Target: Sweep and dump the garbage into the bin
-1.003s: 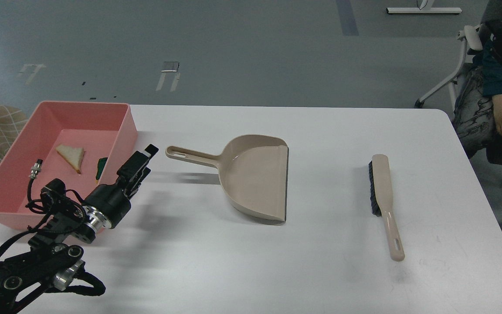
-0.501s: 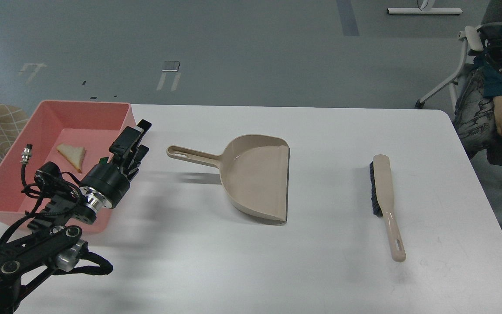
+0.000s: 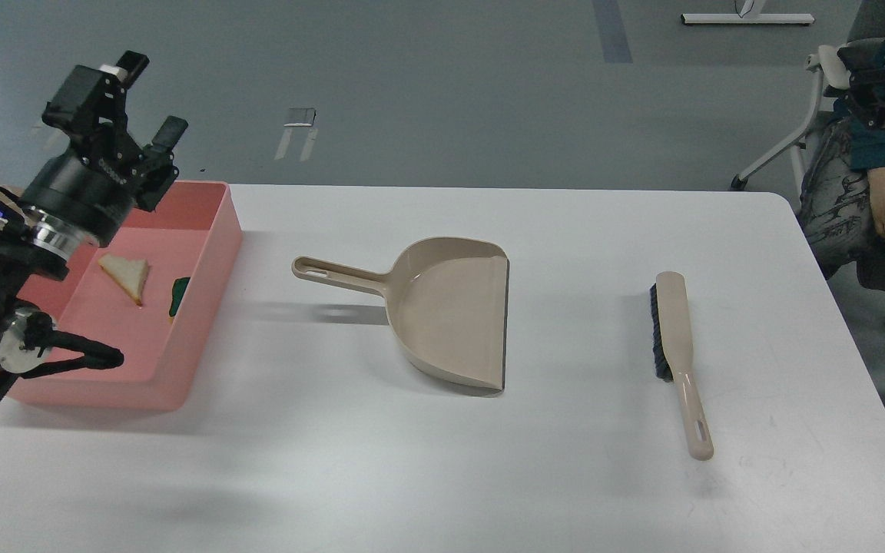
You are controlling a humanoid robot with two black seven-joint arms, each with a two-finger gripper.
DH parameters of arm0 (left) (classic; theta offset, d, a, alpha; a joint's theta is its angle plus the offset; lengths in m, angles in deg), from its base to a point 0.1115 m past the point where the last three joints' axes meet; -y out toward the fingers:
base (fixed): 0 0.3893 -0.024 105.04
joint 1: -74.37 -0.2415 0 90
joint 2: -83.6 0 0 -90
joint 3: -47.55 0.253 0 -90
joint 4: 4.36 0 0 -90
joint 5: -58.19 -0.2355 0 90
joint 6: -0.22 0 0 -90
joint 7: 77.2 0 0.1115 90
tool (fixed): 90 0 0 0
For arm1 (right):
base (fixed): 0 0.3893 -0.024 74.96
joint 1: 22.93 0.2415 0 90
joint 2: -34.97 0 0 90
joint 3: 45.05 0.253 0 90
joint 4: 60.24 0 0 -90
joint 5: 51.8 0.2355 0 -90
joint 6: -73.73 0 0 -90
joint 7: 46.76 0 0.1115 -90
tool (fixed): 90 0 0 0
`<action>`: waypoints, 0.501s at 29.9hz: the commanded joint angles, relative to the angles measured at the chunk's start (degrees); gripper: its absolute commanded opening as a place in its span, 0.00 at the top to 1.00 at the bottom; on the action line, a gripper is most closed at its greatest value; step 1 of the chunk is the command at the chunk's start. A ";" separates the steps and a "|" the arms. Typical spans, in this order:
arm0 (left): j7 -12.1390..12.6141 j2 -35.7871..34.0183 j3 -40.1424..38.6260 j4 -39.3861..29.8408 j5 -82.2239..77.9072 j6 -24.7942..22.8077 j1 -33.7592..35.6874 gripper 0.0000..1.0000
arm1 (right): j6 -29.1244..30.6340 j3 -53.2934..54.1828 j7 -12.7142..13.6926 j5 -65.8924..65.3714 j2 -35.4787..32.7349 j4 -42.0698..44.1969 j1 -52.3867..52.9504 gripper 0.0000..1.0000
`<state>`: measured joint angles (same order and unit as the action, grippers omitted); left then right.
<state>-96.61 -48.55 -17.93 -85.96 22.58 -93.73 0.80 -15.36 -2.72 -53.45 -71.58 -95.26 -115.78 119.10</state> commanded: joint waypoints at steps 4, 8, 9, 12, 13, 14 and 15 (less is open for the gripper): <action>1.21 2.07 -0.18 4.34 1.24 -0.01 9.58 0.04 | 1.72 1.70 -2.89 1.41 1.99 3.85 0.26 0.02; 3.49 6.54 0.18 10.04 1.24 -0.01 15.72 0.04 | 6.81 2.05 -7.45 2.20 4.01 7.10 1.22 0.02; 3.76 7.43 0.18 10.84 1.24 -0.01 16.52 0.04 | 7.52 2.05 -8.34 2.20 4.36 7.81 1.40 0.02; 4.29 11.64 0.53 15.67 1.24 -0.01 20.03 0.04 | 10.24 2.14 -11.76 2.20 6.55 11.75 2.02 0.02; 4.46 12.52 0.53 16.64 1.16 -0.09 20.66 0.04 | 10.69 2.14 -12.30 2.20 7.09 12.46 2.19 0.02; 4.64 14.01 0.53 18.74 1.24 -0.27 21.88 0.04 | 11.48 2.05 -13.35 2.20 8.31 13.69 2.89 0.02; 4.73 14.81 0.61 19.89 1.16 -0.36 22.76 0.04 | 11.92 2.05 -13.88 2.20 9.10 14.40 3.25 0.02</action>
<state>-92.28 -36.68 -17.43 -69.95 23.83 -93.77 20.95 -5.22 -0.59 -65.07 -69.39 -88.55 -104.07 121.22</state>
